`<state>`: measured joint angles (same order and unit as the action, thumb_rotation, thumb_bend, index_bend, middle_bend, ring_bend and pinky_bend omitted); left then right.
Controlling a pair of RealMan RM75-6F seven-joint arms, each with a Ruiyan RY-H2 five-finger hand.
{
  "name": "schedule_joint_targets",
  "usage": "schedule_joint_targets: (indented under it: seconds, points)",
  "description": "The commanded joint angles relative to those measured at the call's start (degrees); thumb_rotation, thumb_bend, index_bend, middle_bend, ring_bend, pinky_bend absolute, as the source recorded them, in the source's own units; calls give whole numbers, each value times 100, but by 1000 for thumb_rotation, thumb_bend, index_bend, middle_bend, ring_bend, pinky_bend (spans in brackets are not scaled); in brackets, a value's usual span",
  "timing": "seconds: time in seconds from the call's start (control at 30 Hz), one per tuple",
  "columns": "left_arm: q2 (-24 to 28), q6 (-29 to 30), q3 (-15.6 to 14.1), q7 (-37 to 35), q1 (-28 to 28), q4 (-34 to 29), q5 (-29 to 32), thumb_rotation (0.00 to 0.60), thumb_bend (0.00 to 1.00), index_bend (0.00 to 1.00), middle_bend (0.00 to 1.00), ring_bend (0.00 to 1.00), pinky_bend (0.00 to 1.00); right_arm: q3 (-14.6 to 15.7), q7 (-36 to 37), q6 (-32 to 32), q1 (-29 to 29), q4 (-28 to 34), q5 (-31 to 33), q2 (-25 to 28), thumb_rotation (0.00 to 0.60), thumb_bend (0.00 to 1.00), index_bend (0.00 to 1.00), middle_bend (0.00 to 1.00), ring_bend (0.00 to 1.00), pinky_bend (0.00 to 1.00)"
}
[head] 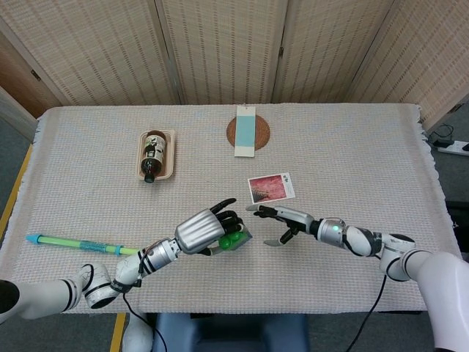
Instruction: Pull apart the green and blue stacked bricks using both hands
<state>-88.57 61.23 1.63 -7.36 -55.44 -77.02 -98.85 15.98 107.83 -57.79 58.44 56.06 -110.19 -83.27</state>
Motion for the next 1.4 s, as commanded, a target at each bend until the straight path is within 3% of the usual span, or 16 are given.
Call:
schedule_joint_targets:
  seconds: [0.03, 0.73, 0.83, 1.1, 1.4]
  points:
    - [-12, 4, 5, -48, -11, 10, -2, 600, 393, 728, 792, 269, 0, 36, 69, -53, 72, -36, 16, -54, 600, 408, 0, 0, 0, 0]
    - [-99, 117, 55, -309, -41, 79, -5, 600, 393, 729, 792, 270, 0, 241, 526, -246, 359, -483, 191, -556, 600, 407, 0, 0, 2, 0]
    - [-103, 134, 44, -315, -39, 73, -21, 600, 393, 729, 792, 272, 0, 240, 528, -243, 369, -506, 248, -593, 600, 407, 11, 39, 35, 0]
    - [-128, 166, 29, -299, -55, 31, -76, 600, 393, 728, 792, 273, 0, 269, 554, -243, 412, -491, 319, -659, 600, 407, 183, 226, 169, 5]
    - [-110, 159, 24, -294, -43, 40, -45, 600, 393, 729, 792, 273, 0, 215, 504, -256, 386, -512, 471, -729, 600, 407, 416, 404, 327, 247]
